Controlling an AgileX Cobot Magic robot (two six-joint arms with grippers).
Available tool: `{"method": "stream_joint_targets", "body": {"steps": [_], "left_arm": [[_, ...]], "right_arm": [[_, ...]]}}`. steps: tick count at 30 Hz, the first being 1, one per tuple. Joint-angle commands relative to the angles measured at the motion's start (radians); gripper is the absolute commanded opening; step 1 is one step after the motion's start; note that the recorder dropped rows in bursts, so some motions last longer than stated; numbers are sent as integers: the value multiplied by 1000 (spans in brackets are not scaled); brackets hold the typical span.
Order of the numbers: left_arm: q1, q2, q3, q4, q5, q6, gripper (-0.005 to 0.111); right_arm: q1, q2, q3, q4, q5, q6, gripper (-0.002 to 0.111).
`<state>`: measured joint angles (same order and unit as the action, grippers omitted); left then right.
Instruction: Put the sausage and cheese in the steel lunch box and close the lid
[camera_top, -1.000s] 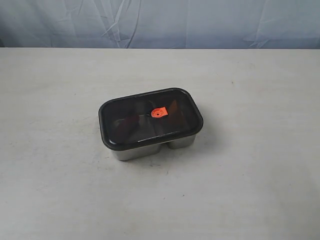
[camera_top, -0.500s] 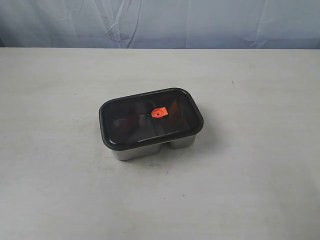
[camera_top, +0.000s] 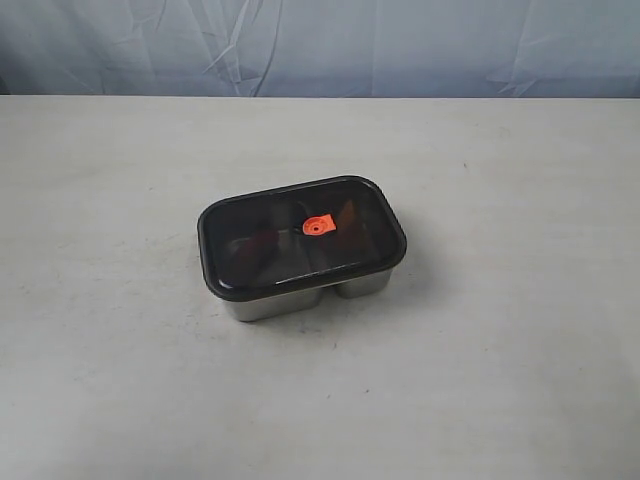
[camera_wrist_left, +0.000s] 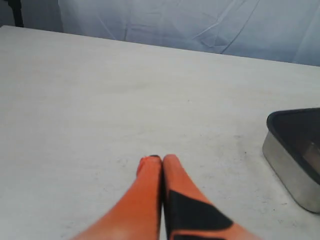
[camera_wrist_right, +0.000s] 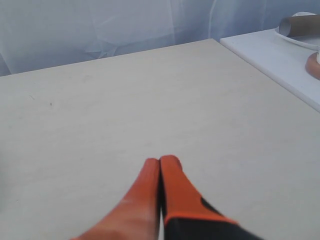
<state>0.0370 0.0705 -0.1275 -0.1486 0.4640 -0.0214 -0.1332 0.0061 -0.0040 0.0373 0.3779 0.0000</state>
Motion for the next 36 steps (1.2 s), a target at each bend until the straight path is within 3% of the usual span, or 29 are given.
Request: {"method": "stream_joint_targets", "body": {"steps": [1,13,36], "left_arm": [[6,-60,84,-21,-43,-4,0],[6,-70,127,53,-285,-2,0],[6,-70,127,57,-281,2,0]], "right_arm": [[-6,-6,4,6,-13,0,0],[-6,-6,4,15,-13,0,0],[-6,-6,4,18,-15,0,0]]}}
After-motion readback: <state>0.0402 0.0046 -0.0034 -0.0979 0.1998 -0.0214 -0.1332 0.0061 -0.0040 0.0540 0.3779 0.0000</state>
